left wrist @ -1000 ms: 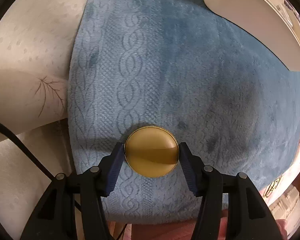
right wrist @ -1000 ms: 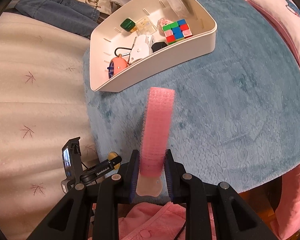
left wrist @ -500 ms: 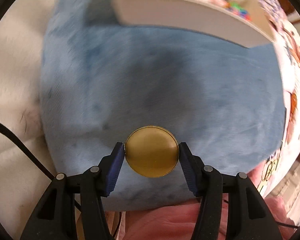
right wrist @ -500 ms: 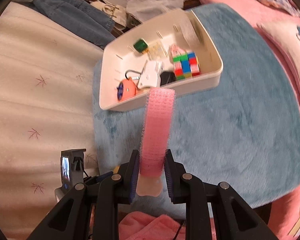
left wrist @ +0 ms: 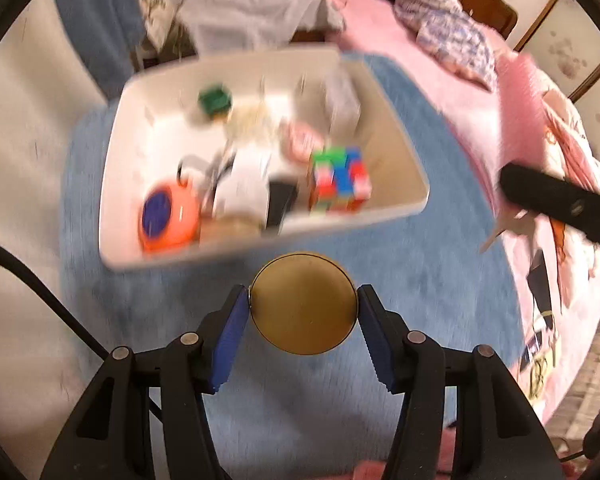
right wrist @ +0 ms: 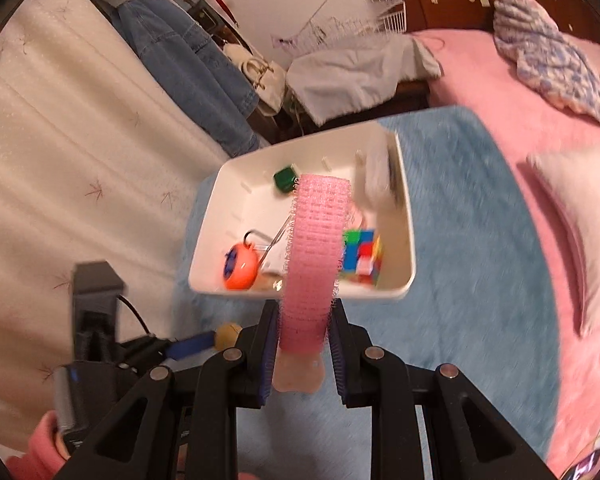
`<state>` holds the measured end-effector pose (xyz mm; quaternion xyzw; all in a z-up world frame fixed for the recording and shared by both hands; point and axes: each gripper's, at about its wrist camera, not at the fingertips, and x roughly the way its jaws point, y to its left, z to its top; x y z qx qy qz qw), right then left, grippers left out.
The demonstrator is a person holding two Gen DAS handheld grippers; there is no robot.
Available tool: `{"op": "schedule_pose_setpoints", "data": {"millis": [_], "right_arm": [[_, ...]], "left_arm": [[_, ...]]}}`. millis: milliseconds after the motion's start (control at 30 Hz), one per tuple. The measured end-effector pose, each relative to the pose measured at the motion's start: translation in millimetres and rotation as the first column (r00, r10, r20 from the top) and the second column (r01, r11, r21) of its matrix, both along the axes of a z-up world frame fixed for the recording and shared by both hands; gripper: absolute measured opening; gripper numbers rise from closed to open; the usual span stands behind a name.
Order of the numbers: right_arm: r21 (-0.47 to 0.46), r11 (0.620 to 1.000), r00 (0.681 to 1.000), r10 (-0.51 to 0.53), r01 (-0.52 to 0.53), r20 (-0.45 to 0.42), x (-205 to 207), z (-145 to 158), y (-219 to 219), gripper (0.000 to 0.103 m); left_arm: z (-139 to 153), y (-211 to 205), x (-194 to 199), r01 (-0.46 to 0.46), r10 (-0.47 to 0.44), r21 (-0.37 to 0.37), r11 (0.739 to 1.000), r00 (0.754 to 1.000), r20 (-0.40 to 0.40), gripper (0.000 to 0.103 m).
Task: Organize rigid objects
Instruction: 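Lift the gold compact and pink roller and carry both over the tray, then open both tools to drop the compact and roller into the tray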
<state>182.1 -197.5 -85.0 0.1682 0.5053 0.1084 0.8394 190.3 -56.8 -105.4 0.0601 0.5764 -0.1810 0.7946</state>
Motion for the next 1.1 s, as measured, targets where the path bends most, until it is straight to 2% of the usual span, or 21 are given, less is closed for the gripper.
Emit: {"op": "schedule_pose_setpoints", "data": {"millis": [233, 433, 533, 667, 933, 1100], "right_arm": [[-0.054, 0.998, 0.999, 0.018, -0.017, 0.034, 36.9, -12.5, -18.2, 0.024], [-0.101, 0.994, 0.998, 0.046, -0.042, 0.034, 70.3, -34.6, -21.0, 0.024], [-0.105, 0.993, 0.998, 0.056, -0.053, 0.023, 83.2, -47.7, -19.9, 0.024], [-0.098, 0.993, 0.998, 0.067, -0.066, 0.010, 94.7, -62.1, -17.6, 0.024], [-0.085, 0.994, 0.997, 0.071, -0.072, -0.013, 111.0, -83.9, -15.2, 0.025], [-0.084, 0.993, 0.997, 0.074, -0.077, -0.033, 113.5, -90.1, -16.0, 0.025]], "left_arm": [[3.1, -10.1, 31.4, -0.027, 0.030, -0.025, 0.999, 0.991, 0.133, 0.059], [0.0, -12.6, 60.8, -0.057, 0.073, -0.070, 0.996, 0.963, 0.258, 0.059], [-6.6, -10.6, 77.3, -0.096, 0.123, -0.108, 0.989, 0.955, 0.271, 0.059], [-16.6, -9.0, 95.0, -0.141, 0.170, -0.123, 0.982, 0.947, 0.273, 0.059], [-31.6, -9.6, 112.1, -0.165, 0.191, -0.114, 0.980, 0.942, 0.276, 0.059], [-31.1, -11.8, 114.2, -0.176, 0.201, -0.115, 0.978, 0.940, 0.274, 0.059]]}}
